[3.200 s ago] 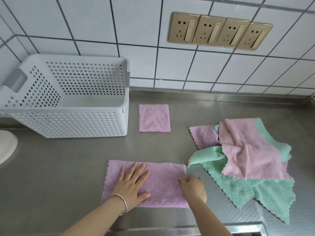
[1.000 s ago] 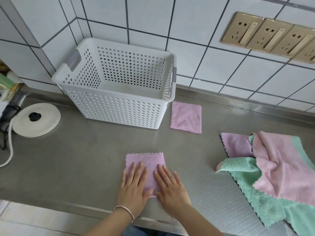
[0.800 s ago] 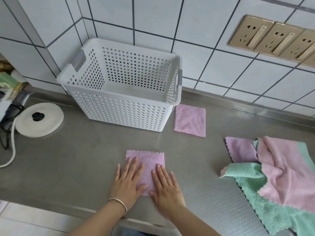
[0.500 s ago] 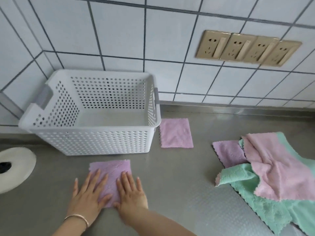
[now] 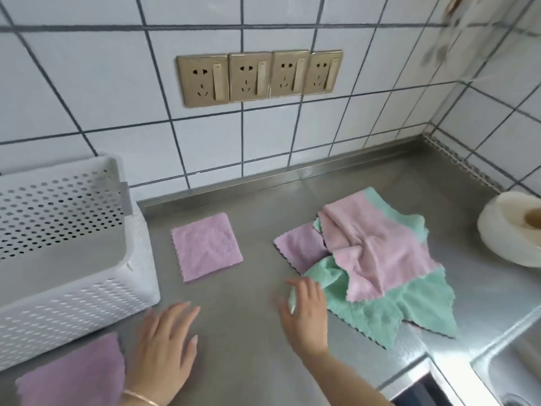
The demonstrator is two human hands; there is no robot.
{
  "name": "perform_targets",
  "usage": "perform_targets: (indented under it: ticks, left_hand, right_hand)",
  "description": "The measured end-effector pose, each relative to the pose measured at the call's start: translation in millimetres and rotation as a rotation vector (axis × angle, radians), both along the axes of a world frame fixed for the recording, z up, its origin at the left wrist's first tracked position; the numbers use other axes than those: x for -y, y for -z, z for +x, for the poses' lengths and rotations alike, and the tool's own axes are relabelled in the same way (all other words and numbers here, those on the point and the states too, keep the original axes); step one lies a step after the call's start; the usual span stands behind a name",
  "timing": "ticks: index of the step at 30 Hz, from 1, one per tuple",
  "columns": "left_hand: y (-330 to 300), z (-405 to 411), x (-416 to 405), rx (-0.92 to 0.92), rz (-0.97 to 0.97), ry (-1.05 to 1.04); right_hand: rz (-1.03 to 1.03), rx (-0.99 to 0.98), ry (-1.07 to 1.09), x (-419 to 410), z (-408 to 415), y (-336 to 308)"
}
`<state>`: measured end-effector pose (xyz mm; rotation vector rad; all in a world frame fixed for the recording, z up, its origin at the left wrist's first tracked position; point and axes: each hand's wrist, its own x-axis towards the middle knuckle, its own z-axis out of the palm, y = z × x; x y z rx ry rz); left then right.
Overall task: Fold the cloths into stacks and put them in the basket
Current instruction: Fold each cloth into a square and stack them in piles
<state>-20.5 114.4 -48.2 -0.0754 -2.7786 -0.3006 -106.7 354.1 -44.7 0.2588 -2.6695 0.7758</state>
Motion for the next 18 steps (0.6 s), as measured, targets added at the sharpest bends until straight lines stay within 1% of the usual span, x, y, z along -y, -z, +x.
perform_targets:
  ticks: [2,3,5,6,8,10,12,15,16,18]
  left_hand:
    - [-7,-43,-47,-0.003,0.044,0.099]
    - [-12,-59,-66,0.022,0.069,0.129]
    - [-20,-87,-101,0.049,0.074,0.17]
    - [-23,-101,-123,0.072,0.071,0.199]
    - [-28,-123,-159,0.146,0.058,0.273]
    - [-31,-144,-192,0.197,0.048,0.358]
    - [-35,-160,-220,0.206,0.036,0.452]
    - [-54,-189,-261,0.256,-0.042,0.604]
    - [-61,-199,-270,0.292,-0.064,0.629]
    - [-75,-217,-284,0.374,-0.076,0.601]
  right_hand:
    - [-0.028,0.074,0.231,-54,-27,-1]
    - [-0.015,0.128,0.3,-71,-37,-1]
    - [0.034,0.246,0.355,-94,-51,2]
    - [0.069,0.32,0.35,-105,-55,6]
    - [0.137,0.385,0.324,-120,-57,11]
    - [0.147,0.348,0.301,-135,-62,12]
    - [0.122,0.234,0.236,-148,-66,3]
    - [0.101,0.093,0.066,-175,-77,-19]
    - [0.084,0.083,0.005,-183,-81,-29]
    - [0.056,0.08,-0.083,-202,-90,-53]
